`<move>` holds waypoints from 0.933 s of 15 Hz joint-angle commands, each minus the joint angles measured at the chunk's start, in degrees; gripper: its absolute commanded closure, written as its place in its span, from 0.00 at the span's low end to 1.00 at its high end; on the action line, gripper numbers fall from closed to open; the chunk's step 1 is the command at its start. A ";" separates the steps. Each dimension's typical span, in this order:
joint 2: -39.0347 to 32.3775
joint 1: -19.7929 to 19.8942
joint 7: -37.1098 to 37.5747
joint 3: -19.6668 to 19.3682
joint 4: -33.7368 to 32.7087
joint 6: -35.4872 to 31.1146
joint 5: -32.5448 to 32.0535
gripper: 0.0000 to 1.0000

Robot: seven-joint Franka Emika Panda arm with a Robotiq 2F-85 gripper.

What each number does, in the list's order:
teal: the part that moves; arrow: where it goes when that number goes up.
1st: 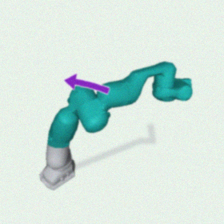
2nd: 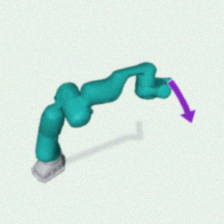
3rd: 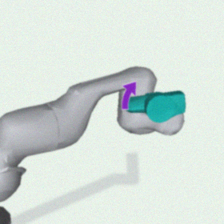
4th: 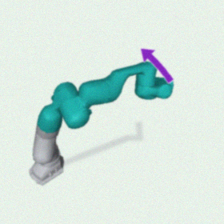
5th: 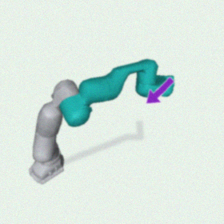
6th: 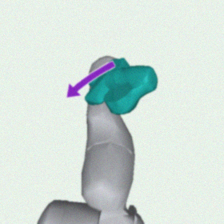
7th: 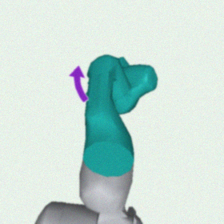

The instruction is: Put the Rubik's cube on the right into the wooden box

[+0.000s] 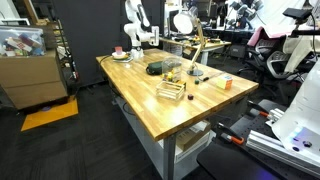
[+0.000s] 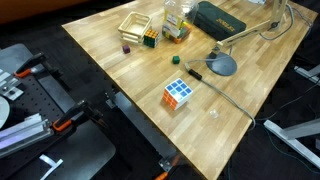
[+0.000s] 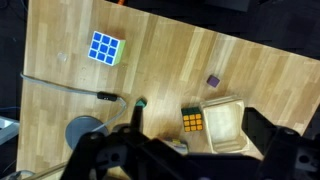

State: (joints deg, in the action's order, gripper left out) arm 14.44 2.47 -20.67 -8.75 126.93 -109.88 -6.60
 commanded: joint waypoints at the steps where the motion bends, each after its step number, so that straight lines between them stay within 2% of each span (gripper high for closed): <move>1: -0.65 0.63 -2.25 -0.61 -0.63 1.28 3.00 0.00; 10: -1.54 0.79 -0.10 -0.24 -0.27 0.12 2.76 0.00; 14: -4.82 3.35 5.40 -1.29 0.41 -3.18 0.46 0.00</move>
State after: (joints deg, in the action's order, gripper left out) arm 11.77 3.93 -18.19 -9.79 127.40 -111.02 -5.46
